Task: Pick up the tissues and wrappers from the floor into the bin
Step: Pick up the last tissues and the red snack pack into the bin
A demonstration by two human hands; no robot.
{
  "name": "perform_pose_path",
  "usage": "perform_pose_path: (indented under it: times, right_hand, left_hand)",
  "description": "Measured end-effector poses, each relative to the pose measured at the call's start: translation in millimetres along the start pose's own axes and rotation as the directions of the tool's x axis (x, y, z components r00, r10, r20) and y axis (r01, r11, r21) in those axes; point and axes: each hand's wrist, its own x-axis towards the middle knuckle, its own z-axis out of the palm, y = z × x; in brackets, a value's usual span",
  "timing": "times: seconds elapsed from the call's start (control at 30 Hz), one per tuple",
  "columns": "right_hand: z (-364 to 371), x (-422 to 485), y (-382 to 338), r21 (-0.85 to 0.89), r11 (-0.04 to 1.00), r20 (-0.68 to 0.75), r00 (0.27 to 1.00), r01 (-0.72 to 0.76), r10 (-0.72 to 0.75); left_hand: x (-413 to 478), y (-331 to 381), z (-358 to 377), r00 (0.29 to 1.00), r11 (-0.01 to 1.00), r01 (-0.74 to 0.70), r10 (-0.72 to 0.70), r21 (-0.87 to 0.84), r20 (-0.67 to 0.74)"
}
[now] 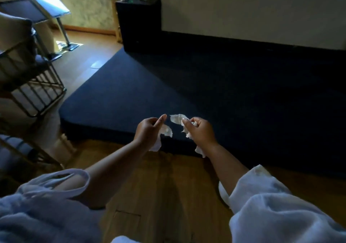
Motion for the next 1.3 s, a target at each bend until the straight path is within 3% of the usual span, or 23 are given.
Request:
perform_pose_path:
  times: [0.47,0.73,1.07,1.3]
  right_hand:
    - [-184.5,-149.0,114.8,0.030,0.980,-0.191,0.961,-0.199,0.201]
    - [-275.6,-190.0,177.1,0.113,0.928,-0.270,0.888,-0.354,0.372]
    - [-324.6,-127.3,218.4,0.137,0.926,-0.280,0.883,-0.352,0.377]
    - [-333.3,-40.0,257.2,0.150,0.883,-0.160,0.870,-0.446,0.466]
  left_hand:
    - [-134.4,51.8,206.6,0.965,0.997,0.065,-0.055,-0.031,0.255]
    - [-186.2,64.2,304.9,0.925,0.992,0.130,-0.123,0.005,0.361]
    - [-128.0,80.5,380.3,0.907,0.982,0.187,-0.174,0.004,0.383]
    - [-64.1,74.2,430.8,0.894,0.940,0.332,-0.285,-0.082,0.347]
